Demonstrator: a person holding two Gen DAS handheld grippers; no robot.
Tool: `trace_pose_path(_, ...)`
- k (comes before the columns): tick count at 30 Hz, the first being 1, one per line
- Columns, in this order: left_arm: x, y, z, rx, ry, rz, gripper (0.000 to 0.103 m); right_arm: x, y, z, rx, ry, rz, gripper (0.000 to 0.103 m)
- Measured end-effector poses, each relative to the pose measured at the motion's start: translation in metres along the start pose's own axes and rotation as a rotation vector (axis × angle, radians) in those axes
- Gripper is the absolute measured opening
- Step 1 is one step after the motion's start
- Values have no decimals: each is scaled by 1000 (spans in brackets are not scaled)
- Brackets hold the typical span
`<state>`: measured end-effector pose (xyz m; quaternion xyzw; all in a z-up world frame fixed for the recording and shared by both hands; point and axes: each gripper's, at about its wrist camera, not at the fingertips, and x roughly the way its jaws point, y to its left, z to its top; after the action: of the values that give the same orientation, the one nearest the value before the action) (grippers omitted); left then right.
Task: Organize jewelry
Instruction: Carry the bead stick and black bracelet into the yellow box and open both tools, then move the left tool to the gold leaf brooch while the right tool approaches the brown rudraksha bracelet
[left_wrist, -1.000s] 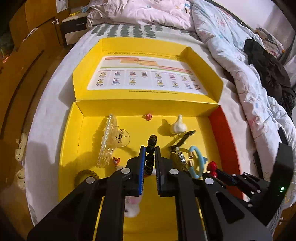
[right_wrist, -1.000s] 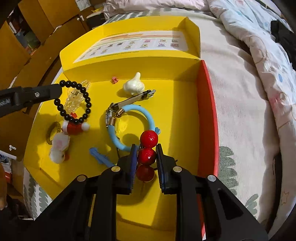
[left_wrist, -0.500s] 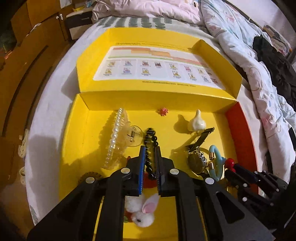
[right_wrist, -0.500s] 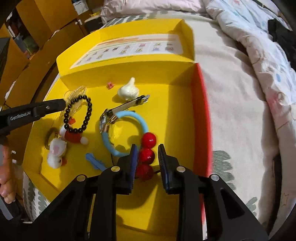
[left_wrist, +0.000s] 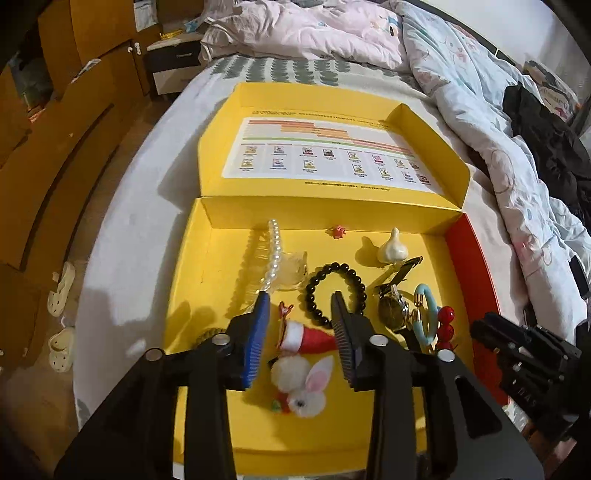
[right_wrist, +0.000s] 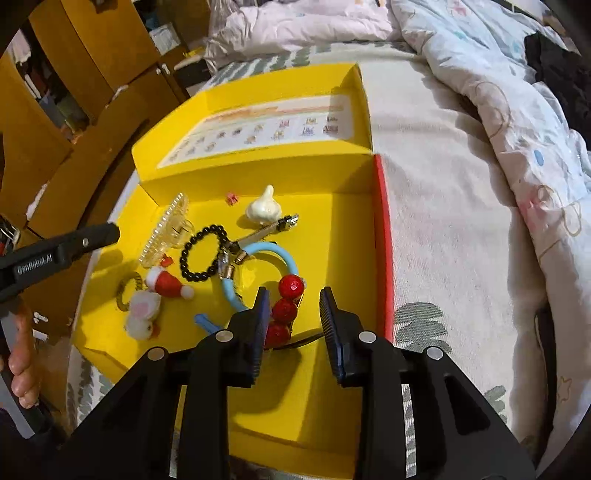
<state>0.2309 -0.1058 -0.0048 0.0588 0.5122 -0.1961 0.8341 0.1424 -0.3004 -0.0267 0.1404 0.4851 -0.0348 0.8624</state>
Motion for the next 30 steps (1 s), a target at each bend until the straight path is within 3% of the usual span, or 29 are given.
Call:
trace_pose_path(17, -62, 3, -74, -7, -74, -28, 52, -68, -3, -32, 18, -71, 49, 40)
trace_pose_path(30, -97, -24, -188, 44, -131, -57, 61, -82, 13, -93, -32, -13, 22, 42)
